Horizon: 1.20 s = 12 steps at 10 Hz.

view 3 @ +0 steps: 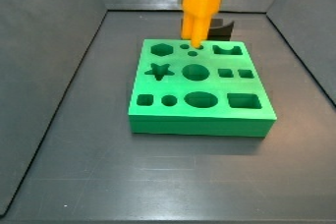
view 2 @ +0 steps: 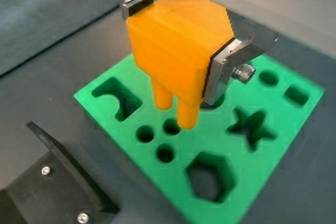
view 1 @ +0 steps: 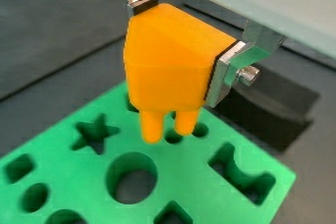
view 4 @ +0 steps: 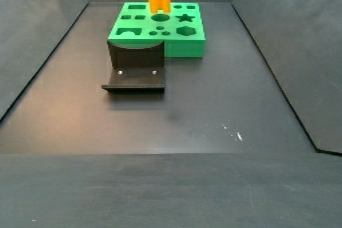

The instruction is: Insert the 3 prong object.

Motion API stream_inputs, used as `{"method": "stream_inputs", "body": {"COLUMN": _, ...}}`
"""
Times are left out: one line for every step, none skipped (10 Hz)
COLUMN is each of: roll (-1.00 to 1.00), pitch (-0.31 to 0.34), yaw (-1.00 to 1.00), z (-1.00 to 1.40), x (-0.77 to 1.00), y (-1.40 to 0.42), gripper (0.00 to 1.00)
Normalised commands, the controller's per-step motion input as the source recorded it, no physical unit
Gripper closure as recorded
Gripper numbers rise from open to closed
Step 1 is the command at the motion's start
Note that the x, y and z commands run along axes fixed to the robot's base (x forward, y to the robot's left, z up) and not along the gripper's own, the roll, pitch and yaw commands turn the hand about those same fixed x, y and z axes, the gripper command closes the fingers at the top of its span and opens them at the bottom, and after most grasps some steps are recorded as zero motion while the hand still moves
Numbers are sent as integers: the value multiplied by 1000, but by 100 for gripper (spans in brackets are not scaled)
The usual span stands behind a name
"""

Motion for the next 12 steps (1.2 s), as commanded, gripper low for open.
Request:
{"method": "stream_inputs", "body": {"roll": -17, "pitch": 49, "yaw": -314, "z": -349, "x": 29, "y": 309, "gripper": 100}}
{"method": "stream_inputs", "body": {"roll": -17, "pitch": 34, "yaw": -100, "z": -263, "x": 0, "y": 374, "gripper": 100}}
{"method": "stream_inputs", "body": {"roll": -91, "pitch": 0, "yaw": 0, "z": -154, "x": 0, "y": 331, "gripper": 100}}
{"method": "stream_inputs", "body": {"roll": -16, "pitch": -3, "yaw": 269, "z": -283, "x": 29, "y": 203, "gripper": 100}}
{"method": "stream_inputs", "body": {"roll": 9, "pitch": 0, "yaw": 383, "z": -346, "x": 120, "y": 77, "gripper": 100}}
{"method": "stream_inputs", "body": {"roll": 7, "pitch": 0, "yaw": 329, "z": -309, "x": 137, "y": 46, "gripper": 100}}
{"method": "stream_inputs", "body": {"roll": 0, "pitch": 10, "yaw": 203, "z": -280, "x": 66, "y": 0, "gripper": 100}}
{"method": "stream_inputs", "body": {"roll": 0, "pitch": 0, "yaw": 174, "z": -300, "x": 46, "y": 0, "gripper": 100}}
{"method": "stream_inputs", "body": {"roll": -19, "pitch": 0, "yaw": 20, "z": -343, "x": -9, "y": 0, "gripper": 100}}
{"method": "stream_inputs", "body": {"roll": 0, "pitch": -74, "yaw": 3, "z": -374, "x": -166, "y": 0, "gripper": 100}}
{"method": "stream_inputs", "body": {"roll": -1, "pitch": -106, "yaw": 0, "z": -306, "x": -206, "y": -29, "gripper": 100}}
{"method": "stream_inputs", "body": {"roll": -14, "pitch": -151, "yaw": 0, "z": -331, "x": -200, "y": -23, "gripper": 100}}
